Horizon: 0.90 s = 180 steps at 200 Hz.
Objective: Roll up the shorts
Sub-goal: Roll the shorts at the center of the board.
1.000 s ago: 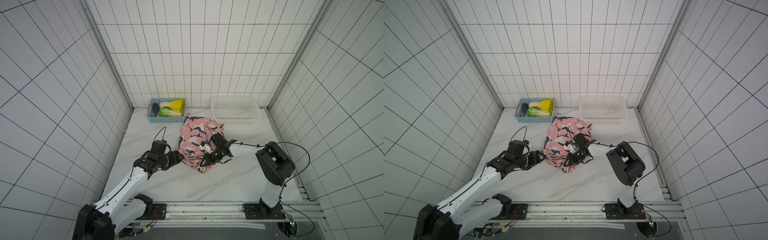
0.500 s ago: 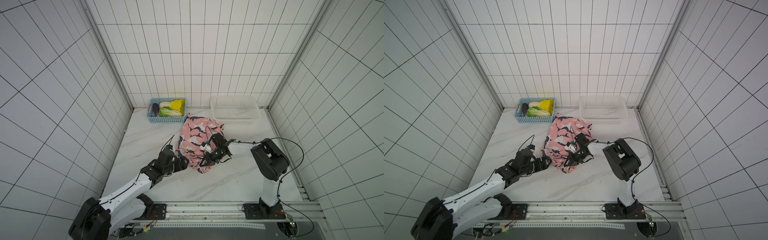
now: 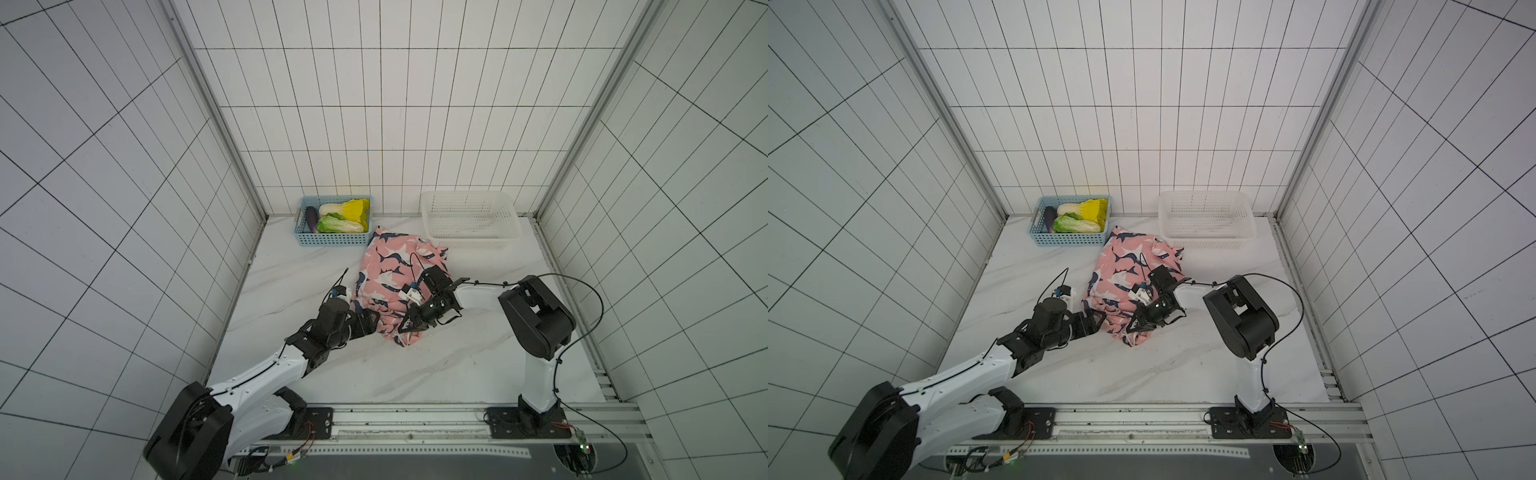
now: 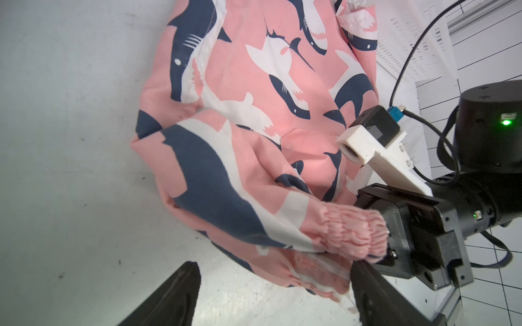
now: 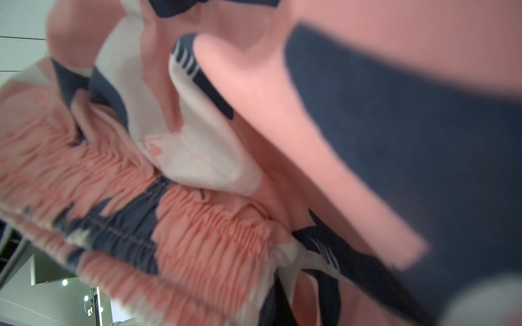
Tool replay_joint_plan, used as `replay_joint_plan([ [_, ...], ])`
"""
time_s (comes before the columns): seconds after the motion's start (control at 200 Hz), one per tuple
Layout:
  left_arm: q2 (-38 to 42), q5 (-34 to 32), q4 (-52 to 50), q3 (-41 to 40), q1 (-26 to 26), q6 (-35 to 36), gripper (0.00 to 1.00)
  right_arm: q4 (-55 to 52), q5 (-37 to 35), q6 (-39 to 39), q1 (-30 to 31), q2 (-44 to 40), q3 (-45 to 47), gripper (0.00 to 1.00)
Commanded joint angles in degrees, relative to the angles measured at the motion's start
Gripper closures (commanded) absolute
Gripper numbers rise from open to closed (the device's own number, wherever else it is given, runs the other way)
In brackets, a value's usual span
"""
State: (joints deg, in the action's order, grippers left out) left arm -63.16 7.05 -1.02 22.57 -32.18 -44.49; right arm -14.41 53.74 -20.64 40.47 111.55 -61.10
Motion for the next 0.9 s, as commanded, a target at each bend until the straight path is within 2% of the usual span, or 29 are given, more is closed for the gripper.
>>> replay_joint_plan([
  [0.0,-3.8,-1.2,5.3,-0.2,0.1,0.4,0.13,0.2,1.2,-0.9,-0.5,1.7,-2.5,1.0],
  [0.105,-7.5,-2.7,6.7,1.1,0.7,0.8,0.13,0.1,2.0,-2.0,-0.7,3.1,-3.1,1.0],
  [0.265,-12.7,-3.2,3.9,3.7,4.2,0.3,0.15,0.1,3.1,-4.0,-1.4,5.2,-3.7,1.0],
  [0.45,-17.3,-4.4,1.7,6.7,5.3,-0.4,0.16,2.7,5.8,-7.0,-2.6,6.8,-2.7,1.0],
  [0.6,-9.0,-3.9,11.3,-0.7,5.4,-3.3,0.14,3.9,6.5,-8.0,-3.5,7.3,-2.2,1.0],
  [0.785,3.8,-3.0,9.4,-6.5,5.3,-3.4,0.12,5.2,6.9,-9.2,-3.9,8.3,-2.3,1.0],
  [0.895,6.1,-1.5,9.0,-9.3,5.3,-4.3,0.11,5.5,7.1,-9.6,-3.9,8.4,-2.2,1.0],
])
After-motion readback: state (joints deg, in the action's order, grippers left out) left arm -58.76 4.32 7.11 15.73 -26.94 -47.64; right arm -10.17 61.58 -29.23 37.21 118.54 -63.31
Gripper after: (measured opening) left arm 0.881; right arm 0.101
